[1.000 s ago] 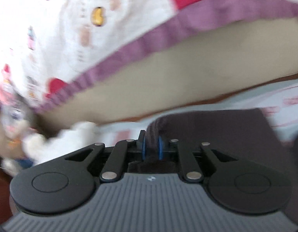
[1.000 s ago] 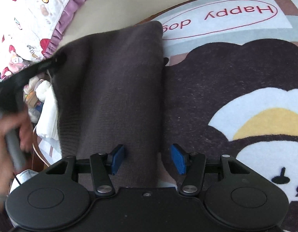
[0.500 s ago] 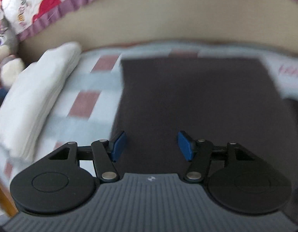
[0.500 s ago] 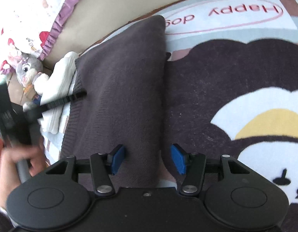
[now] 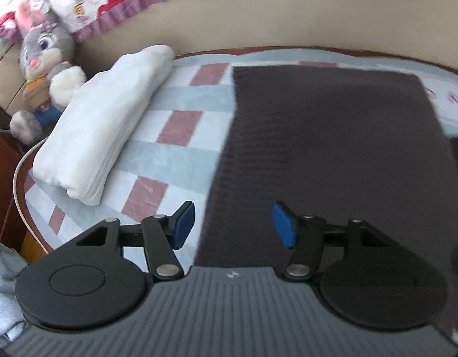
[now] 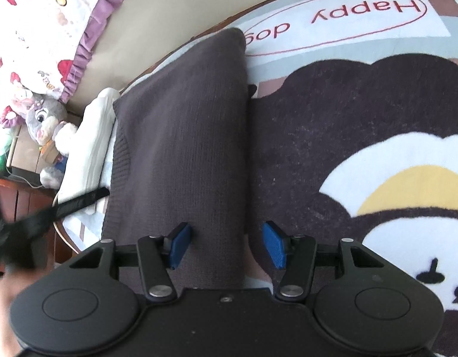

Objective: Fold clothes

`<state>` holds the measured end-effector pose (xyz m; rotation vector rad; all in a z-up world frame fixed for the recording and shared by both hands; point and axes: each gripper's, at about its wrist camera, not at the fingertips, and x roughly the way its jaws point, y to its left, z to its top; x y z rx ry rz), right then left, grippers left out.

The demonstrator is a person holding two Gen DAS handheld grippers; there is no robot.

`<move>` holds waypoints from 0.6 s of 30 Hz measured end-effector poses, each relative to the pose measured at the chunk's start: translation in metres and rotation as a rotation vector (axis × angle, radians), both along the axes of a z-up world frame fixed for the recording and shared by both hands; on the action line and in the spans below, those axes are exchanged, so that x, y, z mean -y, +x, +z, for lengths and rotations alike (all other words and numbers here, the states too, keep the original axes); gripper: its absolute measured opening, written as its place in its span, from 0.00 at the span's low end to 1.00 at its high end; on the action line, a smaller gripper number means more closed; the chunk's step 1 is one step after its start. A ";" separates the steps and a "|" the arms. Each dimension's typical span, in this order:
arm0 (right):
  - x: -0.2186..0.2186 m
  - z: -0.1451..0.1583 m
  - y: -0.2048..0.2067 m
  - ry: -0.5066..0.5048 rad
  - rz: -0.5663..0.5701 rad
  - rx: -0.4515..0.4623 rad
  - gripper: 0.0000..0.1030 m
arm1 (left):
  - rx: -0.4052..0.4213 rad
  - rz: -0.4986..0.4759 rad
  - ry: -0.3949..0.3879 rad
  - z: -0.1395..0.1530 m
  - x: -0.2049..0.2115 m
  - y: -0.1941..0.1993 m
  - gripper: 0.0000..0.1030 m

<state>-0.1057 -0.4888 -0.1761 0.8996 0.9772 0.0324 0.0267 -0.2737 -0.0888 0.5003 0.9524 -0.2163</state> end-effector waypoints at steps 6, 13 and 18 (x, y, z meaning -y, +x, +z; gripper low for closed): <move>0.002 0.006 -0.007 0.031 -0.029 0.043 0.59 | -0.140 -0.093 -0.015 0.044 -0.009 -0.038 0.62; -0.027 0.043 -0.019 -0.034 0.095 0.094 0.59 | -0.130 -0.197 0.014 0.139 -0.045 -0.080 0.64; -0.069 0.116 -0.033 -0.265 0.280 0.157 0.59 | -0.158 -0.226 0.063 0.170 -0.078 -0.092 0.69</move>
